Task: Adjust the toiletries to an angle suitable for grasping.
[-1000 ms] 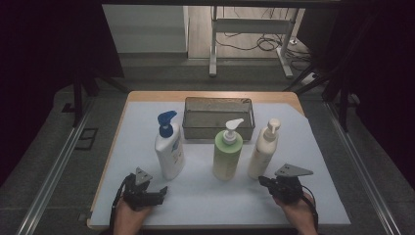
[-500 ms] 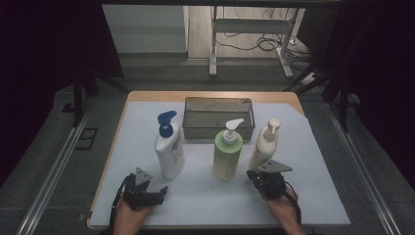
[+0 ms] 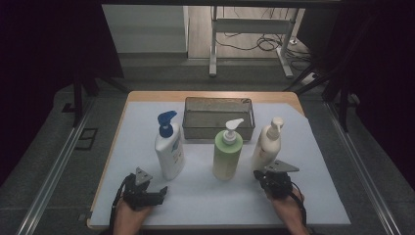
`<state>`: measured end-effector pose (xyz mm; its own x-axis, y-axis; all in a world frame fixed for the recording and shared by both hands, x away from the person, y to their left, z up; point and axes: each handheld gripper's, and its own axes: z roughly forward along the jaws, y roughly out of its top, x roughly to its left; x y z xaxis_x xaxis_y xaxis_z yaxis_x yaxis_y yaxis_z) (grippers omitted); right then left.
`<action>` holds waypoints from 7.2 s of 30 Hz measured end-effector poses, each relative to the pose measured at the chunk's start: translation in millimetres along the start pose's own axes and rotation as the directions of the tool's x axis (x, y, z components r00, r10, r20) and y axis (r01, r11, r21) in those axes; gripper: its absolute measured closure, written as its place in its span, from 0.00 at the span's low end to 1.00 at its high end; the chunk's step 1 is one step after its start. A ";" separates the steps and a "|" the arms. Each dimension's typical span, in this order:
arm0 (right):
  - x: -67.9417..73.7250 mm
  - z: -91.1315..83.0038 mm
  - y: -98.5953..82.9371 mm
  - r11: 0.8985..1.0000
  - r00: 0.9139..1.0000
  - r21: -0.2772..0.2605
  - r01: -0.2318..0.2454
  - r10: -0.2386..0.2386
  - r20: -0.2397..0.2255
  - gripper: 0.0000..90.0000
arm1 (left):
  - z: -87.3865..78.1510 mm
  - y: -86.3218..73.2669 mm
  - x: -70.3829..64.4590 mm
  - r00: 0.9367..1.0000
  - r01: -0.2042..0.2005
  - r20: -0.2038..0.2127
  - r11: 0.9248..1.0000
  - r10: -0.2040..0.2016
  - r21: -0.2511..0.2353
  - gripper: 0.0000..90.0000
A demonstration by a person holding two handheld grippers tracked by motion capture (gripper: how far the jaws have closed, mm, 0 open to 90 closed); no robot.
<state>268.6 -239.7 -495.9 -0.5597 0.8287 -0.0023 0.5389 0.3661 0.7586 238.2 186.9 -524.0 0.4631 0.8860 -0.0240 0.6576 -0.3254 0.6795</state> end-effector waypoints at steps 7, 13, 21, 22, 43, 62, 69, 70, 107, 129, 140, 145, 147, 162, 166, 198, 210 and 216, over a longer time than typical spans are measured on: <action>-11.6 -5.4 -3.6 1.000 1.000 0.006 -0.016 0.016 0.008 1.00 | 0.0 0.0 0.0 1.000 0.000 0.000 1.000 0.000 0.000 0.12; -25.1 -10.2 -7.7 0.999 0.999 0.012 -0.036 0.036 0.021 1.00 | 0.0 0.0 0.0 1.000 0.000 0.000 1.000 0.000 0.000 0.12; -44.6 -13.5 -13.0 0.998 0.997 0.019 -0.063 0.062 0.049 1.00 | 0.0 0.0 0.0 1.000 0.000 0.000 1.000 0.000 0.000 0.12; -46.7 -13.6 -13.4 0.998 0.996 0.021 -0.067 0.065 0.052 1.00 | 0.0 0.0 0.0 1.000 0.000 0.000 1.000 0.000 0.000 0.12; -43.6 -37.6 -8.8 0.999 0.999 0.015 -0.043 0.043 0.009 0.63 | 0.0 0.0 0.1 1.000 0.000 0.000 1.000 0.000 0.000 0.12; -56.3 -63.0 11.2 0.999 0.998 -0.003 -0.043 0.043 0.034 0.36 | 0.0 -0.1 0.1 1.000 0.000 0.001 1.000 0.000 0.000 0.12; -62.5 -66.1 20.4 0.999 0.998 -0.011 -0.038 0.039 0.044 0.30 | -0.1 0.0 0.1 1.000 -0.001 0.001 1.000 0.001 0.001 0.12; -63.2 -66.6 22.1 0.999 0.998 -0.013 -0.038 0.038 0.045 0.30 | -0.1 -0.1 0.1 1.000 -0.001 0.001 1.000 0.001 0.001 0.12; -70.9 -33.5 89.1 0.999 0.998 -0.005 -0.041 0.041 0.050 0.24 | 0.1 0.0 0.1 1.000 0.003 0.002 1.000 -0.003 -0.001 0.12; -71.0 -29.5 88.3 0.998 0.996 -0.025 -0.061 0.063 0.070 0.41 | 0.1 0.1 0.3 1.000 0.002 0.003 1.000 -0.002 0.000 0.12; -61.0 -42.9 94.6 0.999 0.997 -0.036 -0.013 0.015 0.074 0.41 | 0.4 0.1 0.2 1.000 0.003 0.003 1.000 -0.003 -0.004 0.12; -58.5 -52.5 102.5 0.999 0.998 -0.050 -0.009 0.012 0.061 0.41 | 0.3 0.1 0.4 1.000 0.000 0.003 1.000 0.000 -0.002 0.12; -58.0 -56.2 105.9 0.998 0.998 -0.057 -0.010 0.013 0.056 0.41 | 0.2 0.2 0.6 1.000 -0.002 0.003 1.000 0.002 0.000 0.12; -55.8 -74.4 136.4 0.994 0.999 -0.106 -0.008 0.013 0.044 0.41 | 0.1 0.2 0.6 1.000 -0.002 0.004 1.000 0.002 0.000 0.12; -54.5 -77.4 148.4 0.992 0.999 -0.124 -0.005 0.010 0.041 0.41 | 0.4 0.2 0.3 1.000 0.002 0.003 1.000 -0.002 -0.003 0.12; -45.6 -21.0 231.5 0.983 1.000 -0.183 -0.020 0.023 0.016 0.41 | 0.5 0.2 0.5 1.000 0.001 0.003 1.000 -0.001 -0.003 0.12; -42.5 15.7 252.5 0.982 0.999 -0.188 -0.030 0.034 0.021 0.41 | 0.5 0.3 0.5 1.000 0.002 0.003 1.000 -0.002 -0.003 0.12; -39.9 36.6 259.7 0.982 0.999 -0.185 -0.030 0.034 0.021 0.41 | 0.5 0.3 0.6 1.000 0.002 0.004 1.000 -0.002 -0.002 0.12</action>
<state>453.9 -162.2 -322.7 -0.5278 0.8493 0.0103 0.4297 0.2566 0.8657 238.9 187.1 -524.2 0.4640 0.8854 -0.0282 0.6576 -0.3229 0.6807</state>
